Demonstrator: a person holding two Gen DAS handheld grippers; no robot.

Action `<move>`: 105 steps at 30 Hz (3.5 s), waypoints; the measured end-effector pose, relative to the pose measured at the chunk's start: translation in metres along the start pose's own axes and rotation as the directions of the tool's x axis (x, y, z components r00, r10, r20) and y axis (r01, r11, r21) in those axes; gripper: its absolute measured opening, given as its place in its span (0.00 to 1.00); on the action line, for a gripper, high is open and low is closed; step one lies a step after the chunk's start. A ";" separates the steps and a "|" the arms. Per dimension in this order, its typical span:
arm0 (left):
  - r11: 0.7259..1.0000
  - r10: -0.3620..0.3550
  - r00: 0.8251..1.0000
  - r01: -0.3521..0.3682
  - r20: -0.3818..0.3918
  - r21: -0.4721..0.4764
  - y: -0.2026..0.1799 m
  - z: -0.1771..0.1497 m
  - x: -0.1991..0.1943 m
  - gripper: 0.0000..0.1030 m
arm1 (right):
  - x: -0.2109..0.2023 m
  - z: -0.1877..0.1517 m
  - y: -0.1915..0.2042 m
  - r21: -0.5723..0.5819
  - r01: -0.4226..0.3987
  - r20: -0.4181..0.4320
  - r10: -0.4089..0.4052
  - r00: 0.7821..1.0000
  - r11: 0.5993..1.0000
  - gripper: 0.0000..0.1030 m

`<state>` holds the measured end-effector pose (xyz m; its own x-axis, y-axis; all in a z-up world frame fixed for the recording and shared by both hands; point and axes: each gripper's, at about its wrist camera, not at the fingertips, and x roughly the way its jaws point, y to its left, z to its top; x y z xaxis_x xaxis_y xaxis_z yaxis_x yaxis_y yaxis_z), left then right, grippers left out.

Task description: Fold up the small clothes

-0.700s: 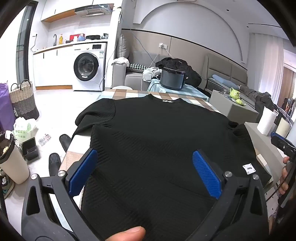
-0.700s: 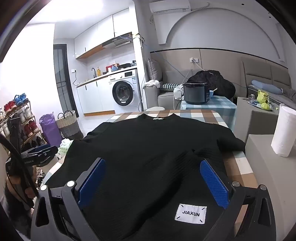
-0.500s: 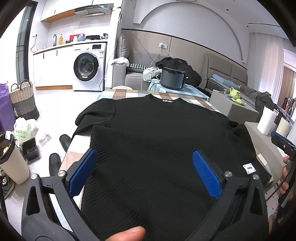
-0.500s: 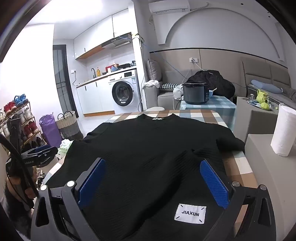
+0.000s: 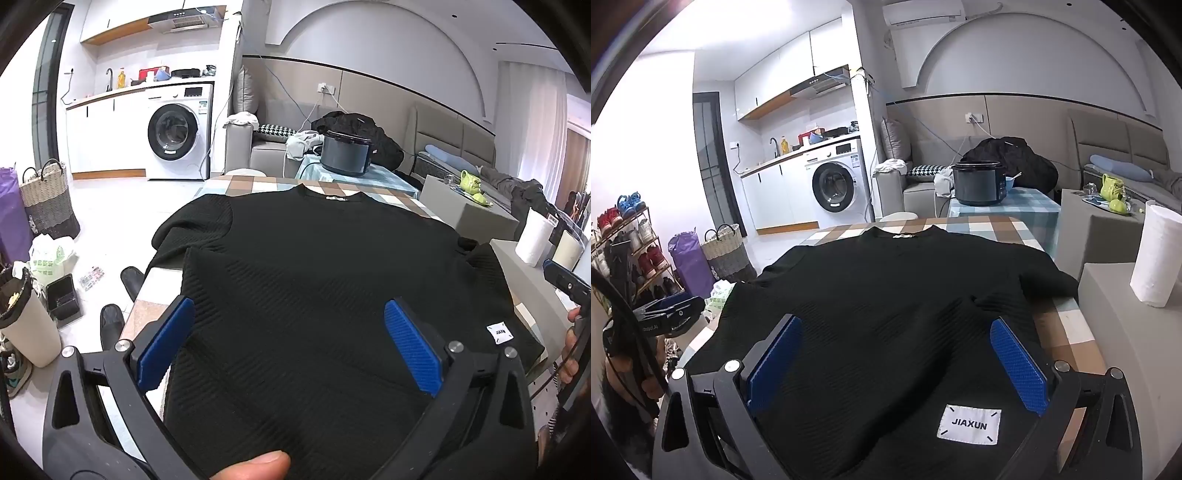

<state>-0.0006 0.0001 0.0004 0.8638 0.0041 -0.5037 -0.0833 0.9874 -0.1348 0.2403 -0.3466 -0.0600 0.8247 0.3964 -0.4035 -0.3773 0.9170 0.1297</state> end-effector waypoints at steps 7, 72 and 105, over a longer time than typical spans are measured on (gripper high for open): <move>1.000 0.001 1.000 -0.001 0.002 0.003 0.001 -0.002 -0.001 0.99 | -0.001 0.001 -0.002 0.004 0.004 0.005 -0.004 1.000 1.000 1.00; 0.999 0.023 0.995 -0.027 -0.095 -0.045 0.004 0.013 -0.008 0.99 | -0.037 0.038 -0.001 0.112 -0.028 0.111 0.015 0.994 0.993 1.00; 0.996 0.026 0.993 -0.036 -0.116 -0.084 0.054 0.079 0.162 0.99 | 0.135 0.058 -0.141 0.334 0.299 -0.320 -0.190 0.928 0.894 0.78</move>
<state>0.1742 0.0668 -0.0214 0.7980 0.0116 -0.6025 -0.1556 0.9699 -0.1875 0.4291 -0.4200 -0.0804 0.7023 0.1790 -0.6890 0.0498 0.9532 0.2983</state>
